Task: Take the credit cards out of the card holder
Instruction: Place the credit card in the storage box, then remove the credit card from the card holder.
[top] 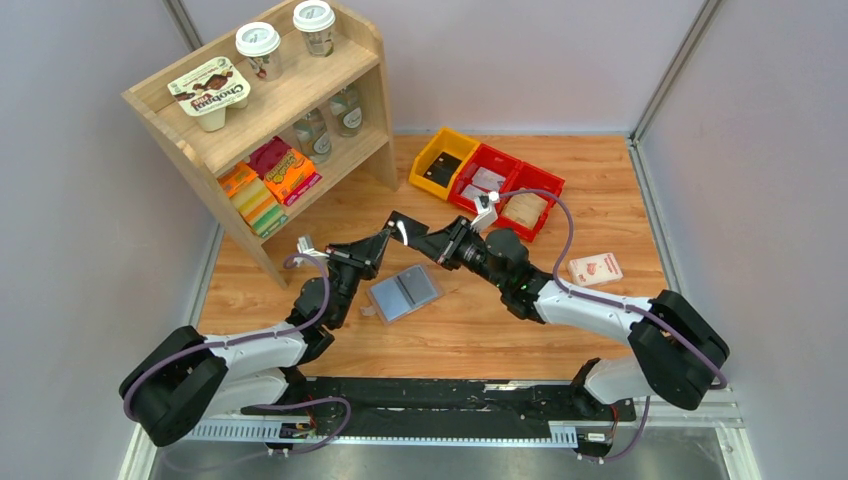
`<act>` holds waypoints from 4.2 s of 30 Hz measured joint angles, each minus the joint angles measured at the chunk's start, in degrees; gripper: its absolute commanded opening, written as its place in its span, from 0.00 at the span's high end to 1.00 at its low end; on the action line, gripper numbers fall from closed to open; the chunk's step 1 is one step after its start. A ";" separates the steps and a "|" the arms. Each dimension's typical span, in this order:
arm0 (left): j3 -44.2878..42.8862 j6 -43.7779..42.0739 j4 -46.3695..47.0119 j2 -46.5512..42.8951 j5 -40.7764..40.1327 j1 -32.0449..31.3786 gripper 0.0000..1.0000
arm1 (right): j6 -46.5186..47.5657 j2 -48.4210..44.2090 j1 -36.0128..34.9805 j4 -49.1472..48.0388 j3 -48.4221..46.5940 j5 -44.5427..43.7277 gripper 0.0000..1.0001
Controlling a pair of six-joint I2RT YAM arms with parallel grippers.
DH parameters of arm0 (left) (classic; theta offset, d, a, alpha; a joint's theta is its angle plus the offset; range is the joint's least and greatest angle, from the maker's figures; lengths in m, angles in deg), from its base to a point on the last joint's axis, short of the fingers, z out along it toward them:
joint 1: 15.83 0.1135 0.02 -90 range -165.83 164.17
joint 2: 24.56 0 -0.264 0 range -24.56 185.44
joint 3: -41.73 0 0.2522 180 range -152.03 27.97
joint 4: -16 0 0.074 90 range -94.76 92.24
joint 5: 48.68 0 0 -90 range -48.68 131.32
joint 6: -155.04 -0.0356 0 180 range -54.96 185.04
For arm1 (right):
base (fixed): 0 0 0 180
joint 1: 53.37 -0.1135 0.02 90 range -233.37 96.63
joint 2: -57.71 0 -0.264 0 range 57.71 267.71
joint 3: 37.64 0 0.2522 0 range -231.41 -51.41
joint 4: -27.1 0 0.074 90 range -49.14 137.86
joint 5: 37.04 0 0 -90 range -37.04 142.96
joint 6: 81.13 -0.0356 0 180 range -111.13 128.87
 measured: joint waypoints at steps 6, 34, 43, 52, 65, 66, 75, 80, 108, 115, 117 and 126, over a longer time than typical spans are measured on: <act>0.85 -0.35 -0.48 -0.55 -0.74 -0.11 0.52 | 0.74 0.00 0.76 0.22 -0.39 1.14 1.00; -9.97 -32.28 -72.39 -25.86 -2.67 -0.15 0.26 | 19.47 39.87 18.95 33.29 -50.29 -7.08 0.98; -10.19 -34.21 -72.94 -24.63 -2.64 -0.15 0.26 | 20.15 51.89 19.82 34.40 -62.49 -7.17 0.85; -10.51 -34.38 -73.05 -24.11 -1.70 -0.15 0.27 | 21.35 52.17 21.09 35.74 -62.95 -7.19 0.51; -15.45 -33.35 -73.33 -18.73 5.84 -0.15 0.29 | 26.99 29.44 21.33 42.16 -51.34 -5.64 0.43; -15.85 -33.18 -73.46 -17.84 6.60 -0.15 0.30 | 27.67 27.63 21.27 42.75 -50.47 -4.61 0.43; -17.97 -31.04 -73.90 -10.25 12.66 -0.15 0.39 | 34.10 15.89 14.47 49.40 -36.79 2.03 0.43; -17.99 -30.34 -74.99 -4.76 14.03 -0.15 0.41 | 35.15 15.50 8.61 52.98 -30.82 4.17 0.43; -16.98 -24.46 -80.54 3.34 12.76 -0.15 0.61 | 38.23 31.21 0.72 59.32 -36.39 5.62 0.49; -17.18 -24.46 -79.34 4.26 12.83 -0.15 0.63 | 38.86 31.78 0.55 60.06 -36.79 5.88 0.50; -17.27 -24.46 -79.25 4.46 12.83 -0.15 0.63 | 38.91 32.33 0.55 60.11 -37.13 5.97 0.50; -17.29 -24.46 -79.25 4.50 12.83 -0.15 0.64 | 39.36 32.48 0.15 60.26 -37.35 3.76 0.49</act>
